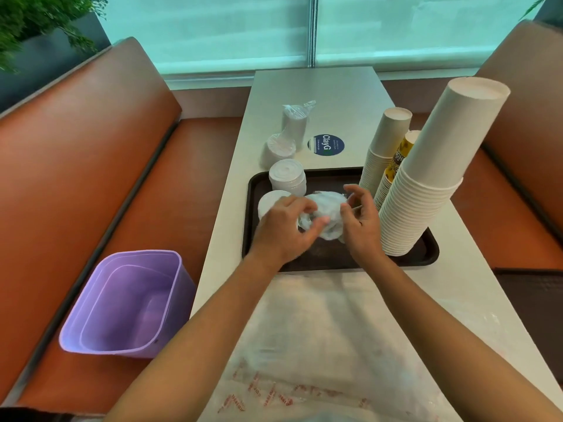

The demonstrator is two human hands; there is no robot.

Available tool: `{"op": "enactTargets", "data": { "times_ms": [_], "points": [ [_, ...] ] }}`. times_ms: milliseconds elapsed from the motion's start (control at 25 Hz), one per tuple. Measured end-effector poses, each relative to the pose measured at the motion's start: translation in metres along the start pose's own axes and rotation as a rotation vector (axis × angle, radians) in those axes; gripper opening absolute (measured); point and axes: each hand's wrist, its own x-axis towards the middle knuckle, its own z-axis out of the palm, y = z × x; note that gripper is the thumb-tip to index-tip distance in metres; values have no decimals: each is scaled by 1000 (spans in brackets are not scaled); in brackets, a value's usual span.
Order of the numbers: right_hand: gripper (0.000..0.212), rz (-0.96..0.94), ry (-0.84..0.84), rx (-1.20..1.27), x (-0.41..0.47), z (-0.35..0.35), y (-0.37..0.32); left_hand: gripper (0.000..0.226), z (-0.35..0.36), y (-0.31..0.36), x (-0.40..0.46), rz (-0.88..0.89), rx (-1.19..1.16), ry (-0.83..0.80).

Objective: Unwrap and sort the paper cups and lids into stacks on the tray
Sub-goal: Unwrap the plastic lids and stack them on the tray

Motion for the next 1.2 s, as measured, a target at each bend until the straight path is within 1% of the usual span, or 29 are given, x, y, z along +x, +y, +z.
{"op": "enactTargets", "data": {
  "times_ms": [40,80,120,160,200,240,280,320,360,400,480,520,600,640,680,720,760,800,840,880,920,960,1000,1040,1080,1120,1160,1200],
  "points": [
    [33,86,-31,118,0,-7,-10,39,5,13,-3,-51,54,-109],
    [32,185,-77,253,0,-16,-20,41,11,22,-5,-91,91,-185],
    [29,278,-139,378,-1,-25,-29,35,14,31,-8,-132,74,-212],
    [25,342,-214,440,-2,-37,-35,24,14,37,-9,-190,-11,-197],
    [24,364,-310,390,-4,-51,-39,16,11,43,-9,-267,-143,-150],
    [26,350,-419,235,-6,-67,-40,13,7,47,-8,-358,-297,-74],
    [30,336,-530,49,-7,-81,-39,14,0,50,-6,-440,-447,12],
    [32,344,-620,-79,-10,-93,-37,17,-7,51,-4,-491,-568,88],
    [31,381,-669,-118,-13,-104,-36,19,-13,53,-3,-519,-642,143],
    [28,428,-670,-84,-16,-111,-35,18,-18,56,-3,-543,-686,177],
    [14,448,-547,22,-25,-116,-34,18,-23,66,-8,-579,-766,208],
    [9,429,-448,36,-30,-114,-34,19,-22,69,-11,-621,-825,226],
    [16,401,-214,126,-37,-109,-30,20,-23,70,-16,-716,-888,229],
    [18,391,-109,215,-40,-106,-29,20,-24,68,-17,-770,-840,206],
    [20,361,-29,252,-43,-105,-28,23,-24,64,-20,-819,-678,175],
    [20,309,20,212,-45,-103,-29,33,-23,60,-24,-837,-387,158],
    [19,261,27,116,-48,-101,-32,47,-22,59,-30,-767,-82,215],
    [17,225,-3,13,-50,-97,-37,57,-20,62,-37,-561,104,298],
    [13,193,-60,-55,-53,-90,-43,61,-17,69,-42,-315,154,290],
    [9,173,-118,-55,-56,-82,-50,61,-13,76,-44,-133,90,166],
    [6,174,-158,20,-59,-75,-56,60,-9,85,-46,-66,-27,-40],
    [6,218,-158,150,-61,-70,-62,55,-5,88,-48,-108,-130,-249],
    [8,294,-126,285,-62,-68,-68,47,-1,89,-51,-195,-211,-341],
    [12,353,-80,362,-63,-67,-69,38,3,86,-51,-294,-287,-291],
    [16,366,-49,342,-65,-68,-68,33,7,81,-51,-379,-360,-178],
    [17,338,-55,266,-69,-68,-64,31,8,79,-52,-442,-423,-70],
    [16,293,-104,194,-76,-68,-59,30,7,78,-52,-484,-489,1],
    [13,258,-169,142,-83,-66,-53,30,5,76,-50,-505,-544,29]
  ]
}}
